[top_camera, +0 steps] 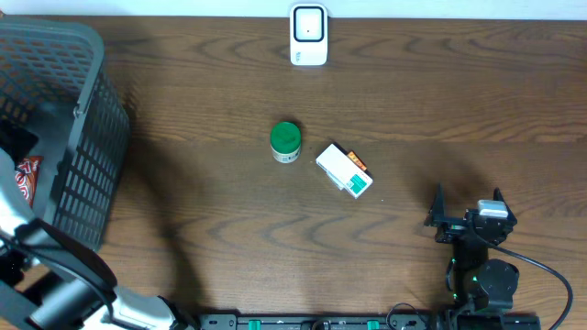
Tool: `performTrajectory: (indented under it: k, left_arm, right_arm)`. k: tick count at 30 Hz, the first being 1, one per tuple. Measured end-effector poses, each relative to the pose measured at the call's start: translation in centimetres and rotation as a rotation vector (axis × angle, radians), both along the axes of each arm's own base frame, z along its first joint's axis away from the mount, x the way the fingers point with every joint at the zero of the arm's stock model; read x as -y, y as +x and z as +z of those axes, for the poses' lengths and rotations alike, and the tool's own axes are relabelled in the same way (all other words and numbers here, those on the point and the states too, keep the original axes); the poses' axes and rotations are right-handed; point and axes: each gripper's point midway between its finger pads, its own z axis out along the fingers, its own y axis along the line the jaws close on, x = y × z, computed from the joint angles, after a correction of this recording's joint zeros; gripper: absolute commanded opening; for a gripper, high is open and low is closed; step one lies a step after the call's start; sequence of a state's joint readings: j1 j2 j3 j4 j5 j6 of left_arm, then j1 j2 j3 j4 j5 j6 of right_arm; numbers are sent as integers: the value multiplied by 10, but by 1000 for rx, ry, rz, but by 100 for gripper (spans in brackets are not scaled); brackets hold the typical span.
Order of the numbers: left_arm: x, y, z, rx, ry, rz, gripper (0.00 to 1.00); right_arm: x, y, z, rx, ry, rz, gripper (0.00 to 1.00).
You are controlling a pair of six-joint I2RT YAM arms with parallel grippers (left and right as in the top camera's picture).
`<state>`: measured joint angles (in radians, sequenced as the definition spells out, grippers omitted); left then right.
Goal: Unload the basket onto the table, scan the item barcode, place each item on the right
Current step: 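Move the left gripper back into the basket toward the red snack bar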
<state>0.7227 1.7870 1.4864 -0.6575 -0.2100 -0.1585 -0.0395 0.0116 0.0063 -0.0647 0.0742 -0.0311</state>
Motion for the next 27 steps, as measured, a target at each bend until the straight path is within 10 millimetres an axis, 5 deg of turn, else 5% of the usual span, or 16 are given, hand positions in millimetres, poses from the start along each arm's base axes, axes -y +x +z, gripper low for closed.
performTrajectory:
  k: [10, 19, 24, 27]
  left_arm:
    - [-3, 23, -57, -235, 6, -442, 99]
    - [0, 21, -108, -347, -64, -554, 99]
    - [-2, 22, -108, -352, -58, -568, 99]
    - [-2, 24, -110, -349, -60, -568, 85]
  right_arm:
    - [0, 0, 0, 0, 0, 0, 99]
    - [0, 0, 0, 0, 0, 0, 99]
    - [0, 0, 0, 0, 0, 0, 99]
    - [0, 0, 0, 0, 0, 0, 99]
